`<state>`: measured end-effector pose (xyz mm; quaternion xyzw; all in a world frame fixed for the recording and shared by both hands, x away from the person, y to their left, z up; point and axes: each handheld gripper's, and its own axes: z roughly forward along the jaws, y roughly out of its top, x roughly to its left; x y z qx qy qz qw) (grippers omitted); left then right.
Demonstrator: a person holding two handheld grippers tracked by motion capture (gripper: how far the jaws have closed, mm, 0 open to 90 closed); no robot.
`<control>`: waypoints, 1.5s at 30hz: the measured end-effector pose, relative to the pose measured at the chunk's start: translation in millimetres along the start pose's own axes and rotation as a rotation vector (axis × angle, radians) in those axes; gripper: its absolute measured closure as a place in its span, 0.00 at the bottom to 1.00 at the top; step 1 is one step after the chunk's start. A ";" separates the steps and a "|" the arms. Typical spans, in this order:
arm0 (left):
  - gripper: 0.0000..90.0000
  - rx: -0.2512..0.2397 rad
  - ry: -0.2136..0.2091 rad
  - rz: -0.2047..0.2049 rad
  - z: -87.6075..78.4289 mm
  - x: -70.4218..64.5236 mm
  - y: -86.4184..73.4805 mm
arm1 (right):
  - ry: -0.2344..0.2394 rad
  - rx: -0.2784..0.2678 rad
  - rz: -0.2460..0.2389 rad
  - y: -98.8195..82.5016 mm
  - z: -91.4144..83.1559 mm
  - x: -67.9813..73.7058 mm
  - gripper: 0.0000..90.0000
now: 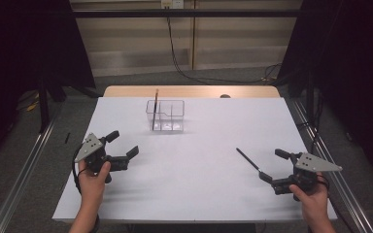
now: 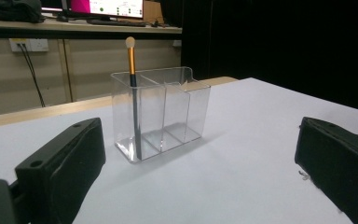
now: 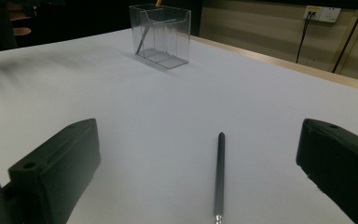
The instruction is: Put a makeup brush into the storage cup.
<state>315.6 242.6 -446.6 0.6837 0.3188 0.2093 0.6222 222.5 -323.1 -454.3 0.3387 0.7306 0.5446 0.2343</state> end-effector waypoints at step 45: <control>0.01 0.016 -0.041 0.091 -29.8 -12.7 -10.3 | -0.019 -0.010 0.024 1.6 14.6 -7.2 0.00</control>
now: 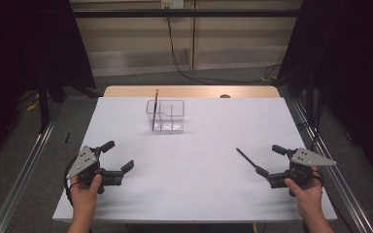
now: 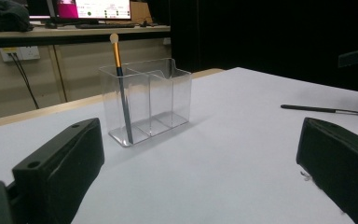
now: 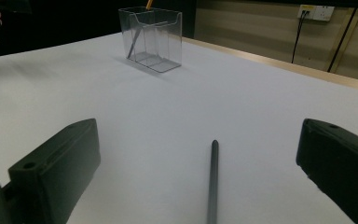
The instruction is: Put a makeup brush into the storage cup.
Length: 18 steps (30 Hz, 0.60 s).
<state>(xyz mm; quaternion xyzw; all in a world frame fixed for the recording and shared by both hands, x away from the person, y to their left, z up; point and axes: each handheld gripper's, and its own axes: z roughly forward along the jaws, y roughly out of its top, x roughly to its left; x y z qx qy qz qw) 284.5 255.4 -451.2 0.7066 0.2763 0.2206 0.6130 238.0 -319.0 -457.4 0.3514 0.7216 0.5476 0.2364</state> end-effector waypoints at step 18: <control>0.01 -0.011 -0.013 0.007 -3.0 -2.9 0.2 | -0.002 0.012 -0.002 0.7 6.5 0.9 0.00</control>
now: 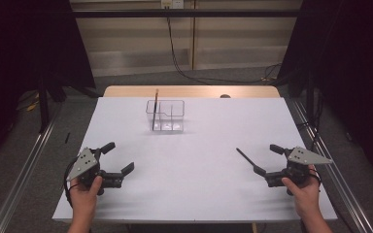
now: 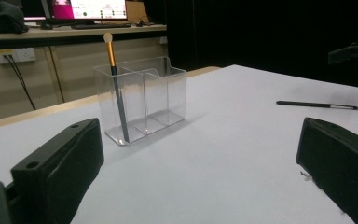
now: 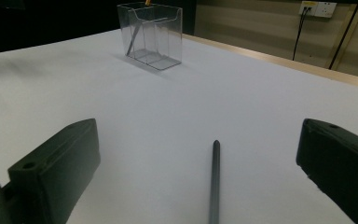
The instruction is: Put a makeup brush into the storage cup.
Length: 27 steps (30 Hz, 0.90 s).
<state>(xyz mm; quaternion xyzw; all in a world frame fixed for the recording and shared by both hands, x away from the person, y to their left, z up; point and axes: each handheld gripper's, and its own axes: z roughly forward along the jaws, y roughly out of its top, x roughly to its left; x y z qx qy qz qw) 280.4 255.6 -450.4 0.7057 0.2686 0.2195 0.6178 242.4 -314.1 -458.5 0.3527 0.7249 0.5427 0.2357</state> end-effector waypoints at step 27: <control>0.01 0.013 -0.006 0.014 2.5 1.8 -1.0 | -0.046 0.054 0.045 6.3 5.4 -8.1 0.00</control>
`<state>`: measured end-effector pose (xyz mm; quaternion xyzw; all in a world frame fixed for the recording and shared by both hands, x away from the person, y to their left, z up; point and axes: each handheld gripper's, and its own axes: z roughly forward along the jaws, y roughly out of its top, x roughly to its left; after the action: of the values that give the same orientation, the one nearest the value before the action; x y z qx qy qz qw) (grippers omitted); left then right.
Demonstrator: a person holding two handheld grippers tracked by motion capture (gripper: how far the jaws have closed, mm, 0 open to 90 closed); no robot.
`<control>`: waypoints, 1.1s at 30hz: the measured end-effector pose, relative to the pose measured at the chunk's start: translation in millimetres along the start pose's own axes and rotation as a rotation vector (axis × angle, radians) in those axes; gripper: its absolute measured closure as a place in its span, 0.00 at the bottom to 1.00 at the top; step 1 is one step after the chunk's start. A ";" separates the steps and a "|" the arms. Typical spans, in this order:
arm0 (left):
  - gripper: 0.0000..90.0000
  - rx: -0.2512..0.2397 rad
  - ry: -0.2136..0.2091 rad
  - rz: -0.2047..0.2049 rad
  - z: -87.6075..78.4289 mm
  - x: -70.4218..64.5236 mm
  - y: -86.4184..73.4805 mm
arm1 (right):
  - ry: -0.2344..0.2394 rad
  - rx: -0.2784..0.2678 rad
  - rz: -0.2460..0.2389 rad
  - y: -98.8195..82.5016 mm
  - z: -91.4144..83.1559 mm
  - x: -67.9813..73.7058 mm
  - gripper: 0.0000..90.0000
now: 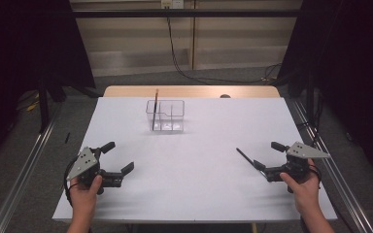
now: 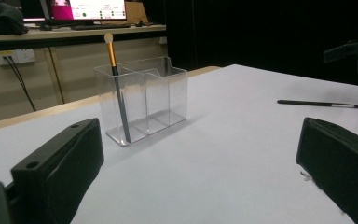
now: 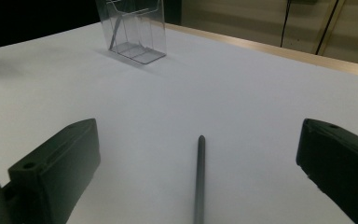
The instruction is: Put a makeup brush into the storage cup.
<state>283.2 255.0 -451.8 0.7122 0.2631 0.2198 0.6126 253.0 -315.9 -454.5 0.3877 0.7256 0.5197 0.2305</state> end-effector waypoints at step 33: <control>0.01 0.000 -0.041 0.016 11.4 -4.0 2.5 | -0.030 0.329 0.000 12.0 17.3 -10.9 0.00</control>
<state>287.7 243.5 -451.1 0.7186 0.2449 0.2099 0.6161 276.1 -312.8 -450.1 0.4282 0.7973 0.3878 0.1746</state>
